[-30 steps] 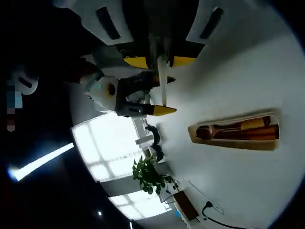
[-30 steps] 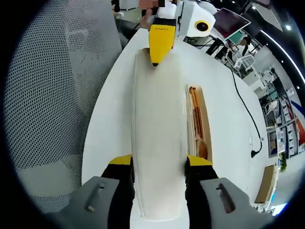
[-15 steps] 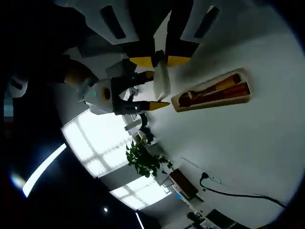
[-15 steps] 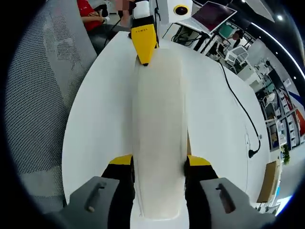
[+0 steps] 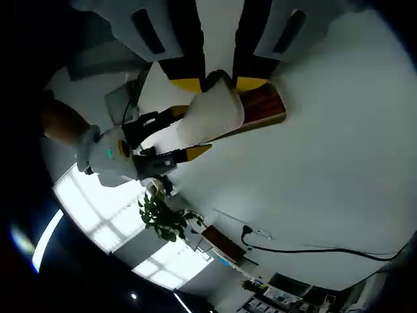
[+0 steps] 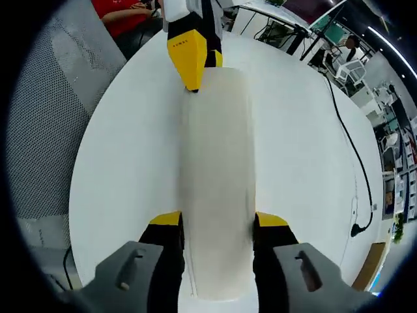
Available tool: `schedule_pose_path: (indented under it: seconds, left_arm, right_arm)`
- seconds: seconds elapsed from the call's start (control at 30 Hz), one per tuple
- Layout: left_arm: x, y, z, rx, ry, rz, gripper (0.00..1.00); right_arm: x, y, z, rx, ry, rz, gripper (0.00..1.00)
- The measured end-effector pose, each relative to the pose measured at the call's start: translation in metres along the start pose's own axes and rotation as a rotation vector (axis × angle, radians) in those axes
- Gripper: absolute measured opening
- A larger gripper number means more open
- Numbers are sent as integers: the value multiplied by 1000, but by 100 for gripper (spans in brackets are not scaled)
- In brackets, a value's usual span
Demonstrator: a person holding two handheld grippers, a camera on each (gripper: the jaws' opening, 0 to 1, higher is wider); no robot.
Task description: Arrange the utensils inside the cutlery case until each visible utensil rests in its matching compartment.
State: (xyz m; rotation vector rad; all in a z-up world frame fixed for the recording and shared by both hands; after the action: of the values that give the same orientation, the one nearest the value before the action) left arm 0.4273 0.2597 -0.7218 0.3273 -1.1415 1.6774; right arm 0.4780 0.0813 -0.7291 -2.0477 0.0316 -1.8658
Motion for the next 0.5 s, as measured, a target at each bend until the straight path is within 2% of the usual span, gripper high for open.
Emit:
schedule_pose_path:
  seconds: [0.07,0.17,0.27,0.4,0.5]
  left_arm:
    - [-1,0,-4,-10,-25,-5,18]
    - [-4,-3,-11,-27,-42,12,20]
    - [-4,-5,-22,-115,-105,13,22]
    - [1,-6,-32,-50,-104,44,29]
    - [2,0,-36,-40,-96,19,36]
  right_arm:
    - [-3,-2,6,9,-19,-8,39]
    - [-9,-1,11,-47,-97,-18,39]
    - [-16,3,20,-86,-122,-11,39]
    - [-18,5,21,-99,-145,4,39]
    - [-19,5,24,-111,-152,4,39]
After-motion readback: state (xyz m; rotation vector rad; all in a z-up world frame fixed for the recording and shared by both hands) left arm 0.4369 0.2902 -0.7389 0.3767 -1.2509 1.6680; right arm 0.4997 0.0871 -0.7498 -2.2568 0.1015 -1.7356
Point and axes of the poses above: the point that each gripper's makers call its tool centre point, and the gripper's own axes: x roughly backward along the fingers, z roughly to its right, y roughly out of its underside, the point moved 8 cm from there along x, roughly backward along the fingers, and after that the axes turned 12 degrees about -y, right-handed, at the moved point
